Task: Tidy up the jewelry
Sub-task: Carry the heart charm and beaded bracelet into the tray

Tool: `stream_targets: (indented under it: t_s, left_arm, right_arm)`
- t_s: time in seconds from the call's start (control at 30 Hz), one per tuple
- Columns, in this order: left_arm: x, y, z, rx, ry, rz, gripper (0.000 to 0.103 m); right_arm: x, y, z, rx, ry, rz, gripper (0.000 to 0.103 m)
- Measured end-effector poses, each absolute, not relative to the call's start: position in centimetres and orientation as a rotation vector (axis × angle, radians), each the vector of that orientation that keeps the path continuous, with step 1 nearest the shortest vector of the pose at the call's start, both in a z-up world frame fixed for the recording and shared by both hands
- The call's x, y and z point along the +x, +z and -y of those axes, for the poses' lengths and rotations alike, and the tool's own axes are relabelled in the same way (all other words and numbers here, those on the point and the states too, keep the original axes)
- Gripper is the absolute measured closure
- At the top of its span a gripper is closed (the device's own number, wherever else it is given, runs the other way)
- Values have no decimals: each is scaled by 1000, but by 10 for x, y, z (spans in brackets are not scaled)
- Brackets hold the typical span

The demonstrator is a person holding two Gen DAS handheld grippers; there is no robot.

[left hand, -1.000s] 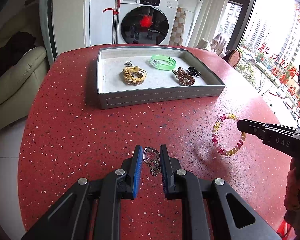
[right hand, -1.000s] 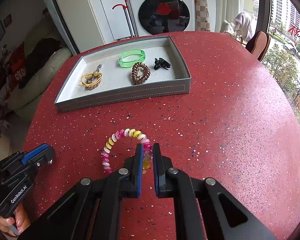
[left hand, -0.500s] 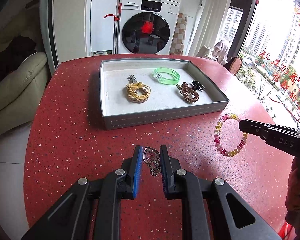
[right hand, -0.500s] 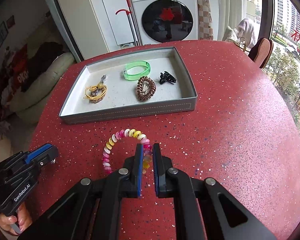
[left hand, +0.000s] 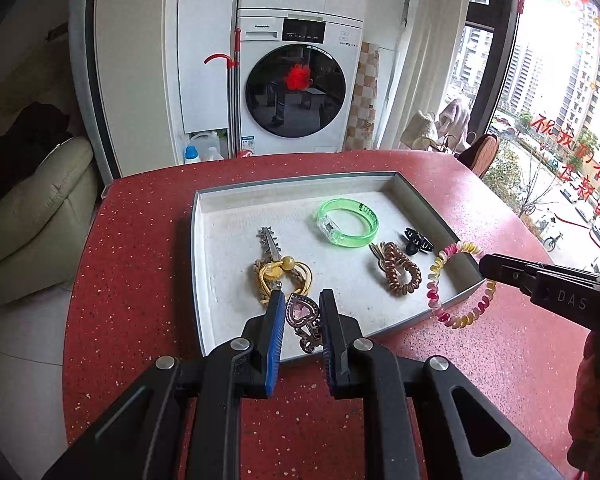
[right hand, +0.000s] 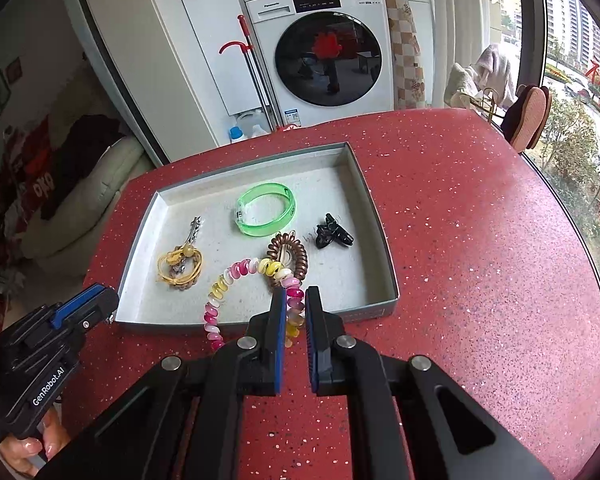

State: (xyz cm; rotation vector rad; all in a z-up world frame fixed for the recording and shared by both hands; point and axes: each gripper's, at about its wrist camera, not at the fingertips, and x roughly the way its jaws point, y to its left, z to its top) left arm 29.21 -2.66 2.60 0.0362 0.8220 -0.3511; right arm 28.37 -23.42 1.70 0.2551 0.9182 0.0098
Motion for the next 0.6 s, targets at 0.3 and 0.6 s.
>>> stream_targets:
  t_s: [0.3, 0.6]
  left_arm:
    - [331, 4, 48, 56, -318, -868, 67]
    - [354, -26, 59, 90, -283, -926, 67]
  right_arm:
    - [322, -4, 249, 303, -23, -944, 93]
    - [342, -25, 255, 328, -46, -947, 93]
